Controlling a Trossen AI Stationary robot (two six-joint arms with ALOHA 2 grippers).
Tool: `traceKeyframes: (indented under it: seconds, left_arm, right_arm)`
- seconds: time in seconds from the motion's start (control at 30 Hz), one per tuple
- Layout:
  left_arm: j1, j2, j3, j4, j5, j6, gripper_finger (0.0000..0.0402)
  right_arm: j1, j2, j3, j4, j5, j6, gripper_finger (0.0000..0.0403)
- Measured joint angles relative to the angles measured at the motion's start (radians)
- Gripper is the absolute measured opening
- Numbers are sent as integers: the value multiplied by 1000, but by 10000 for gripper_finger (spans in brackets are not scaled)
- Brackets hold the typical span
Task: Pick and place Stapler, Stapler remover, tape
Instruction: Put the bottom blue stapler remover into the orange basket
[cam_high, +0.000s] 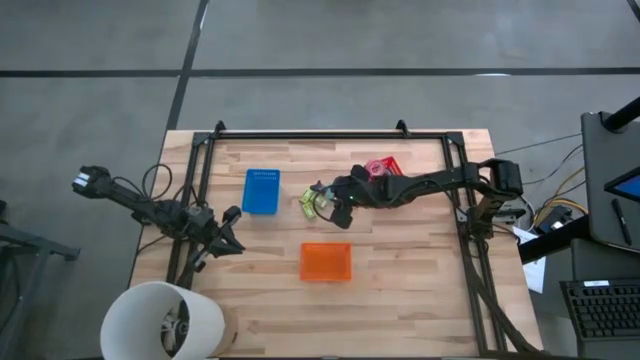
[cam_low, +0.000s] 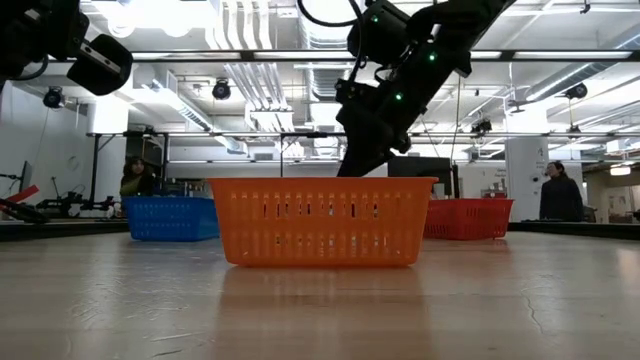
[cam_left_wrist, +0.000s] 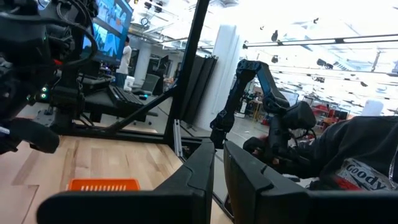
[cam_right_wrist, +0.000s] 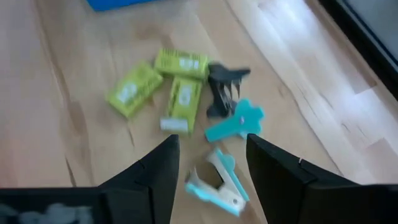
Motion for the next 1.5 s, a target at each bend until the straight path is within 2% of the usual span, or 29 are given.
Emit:
traceKeyframes:
  seconds: [0.17, 0.4, 0.77, 1.1, 1.5]
  left_arm:
    - [0, 0, 0, 0, 0, 0, 39]
    - [0, 0, 0, 0, 0, 0, 39]
    - [0, 0, 0, 0, 0, 0, 39]
    - [0, 0, 0, 0, 0, 0, 39]
    - [0, 0, 0, 0, 0, 0, 39]
  right_arm:
    - [0, 0, 0, -89, -47, -85, 173]
    - [2, 5, -11, -98, -97, -179, 162]
    - [2, 5, -77, -43, -96, -272, 145]
    - [2, 6, -85, 30, -71, -355, 143]
    - [2, 95, -93, 57, -65, -356, 120]
